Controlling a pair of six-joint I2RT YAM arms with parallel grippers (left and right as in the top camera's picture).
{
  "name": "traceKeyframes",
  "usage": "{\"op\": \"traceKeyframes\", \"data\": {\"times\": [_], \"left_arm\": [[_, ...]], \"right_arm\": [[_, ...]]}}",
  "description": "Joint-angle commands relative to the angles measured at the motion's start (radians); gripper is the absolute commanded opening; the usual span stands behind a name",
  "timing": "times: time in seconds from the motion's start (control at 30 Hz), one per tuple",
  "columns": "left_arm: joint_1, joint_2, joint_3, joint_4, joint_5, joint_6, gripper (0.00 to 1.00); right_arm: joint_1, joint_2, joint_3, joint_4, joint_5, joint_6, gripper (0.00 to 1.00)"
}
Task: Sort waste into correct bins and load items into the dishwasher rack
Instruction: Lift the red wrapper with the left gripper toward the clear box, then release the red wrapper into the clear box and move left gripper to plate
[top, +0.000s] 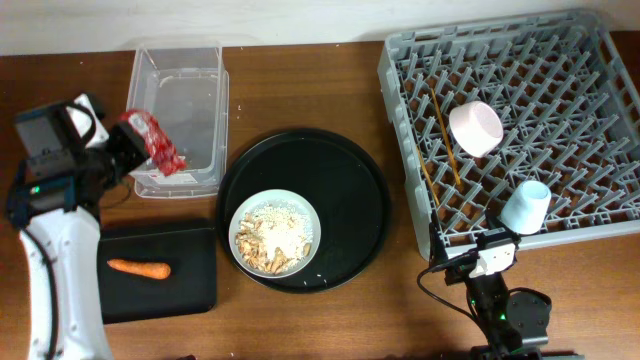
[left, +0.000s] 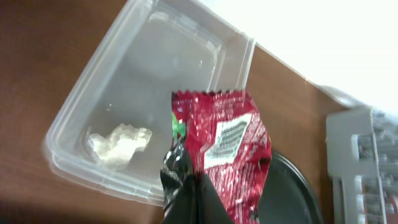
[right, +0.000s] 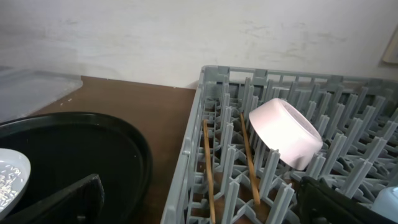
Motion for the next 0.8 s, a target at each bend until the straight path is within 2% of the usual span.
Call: {"op": "traceKeyframes", "data": {"times": [0.0, 0.03, 0.07, 0.17, 0.23, 0.33, 0.4, 0.53, 0.63, 0.67, 0.77], "left_arm": [[-0.056, 0.137, 0.011, 0.135, 0.007, -0.030, 0.00], [-0.076, 0.178, 0.028, 0.170, 0.002, -0.029, 0.05], [-0.092, 0.216, 0.061, 0.168, -0.042, -0.003, 0.20], [-0.104, 0.236, 0.159, 0.080, -0.190, 0.068, 0.37], [-0.107, 0.236, 0.248, 0.007, -0.208, 0.108, 0.42], [-0.143, 0.236, 0.403, -0.158, -0.207, 0.170, 0.45], [-0.224, 0.236, 0.466, -0.228, -0.209, 0.254, 0.45], [-0.554, 0.267, 0.481, -0.268, -0.372, 0.274, 0.54], [-0.682, 0.330, 0.481, -0.268, -0.371, 0.274, 0.56], [-0.720, 0.356, 0.481, -0.271, -0.372, 0.273, 0.56], [-0.745, 0.385, 0.481, -0.371, -0.375, 0.102, 0.55]], "right_arm": [[-0.007, -0.008, -0.007, -0.003, -0.008, 0.007, 0.98], [-0.007, -0.008, -0.007, -0.002, -0.009, 0.007, 0.98], [-0.007, -0.008, -0.007, -0.002, -0.008, 0.007, 0.98], [-0.007, -0.008, -0.007, -0.003, -0.008, 0.007, 0.98], [-0.007, -0.008, -0.007, -0.003, -0.008, 0.007, 0.98], [-0.007, -0.008, -0.007, -0.003, -0.008, 0.007, 0.98], [-0.007, -0.008, -0.007, -0.002, -0.008, 0.007, 0.98], [-0.007, -0.008, -0.007, -0.003, -0.008, 0.007, 0.98], [-0.007, -0.008, -0.007, -0.003, -0.009, 0.007, 0.98], [-0.007, -0.008, -0.007, -0.002, -0.008, 0.007, 0.98], [-0.007, -0.008, -0.007, -0.003, -0.008, 0.007, 0.98]]}}
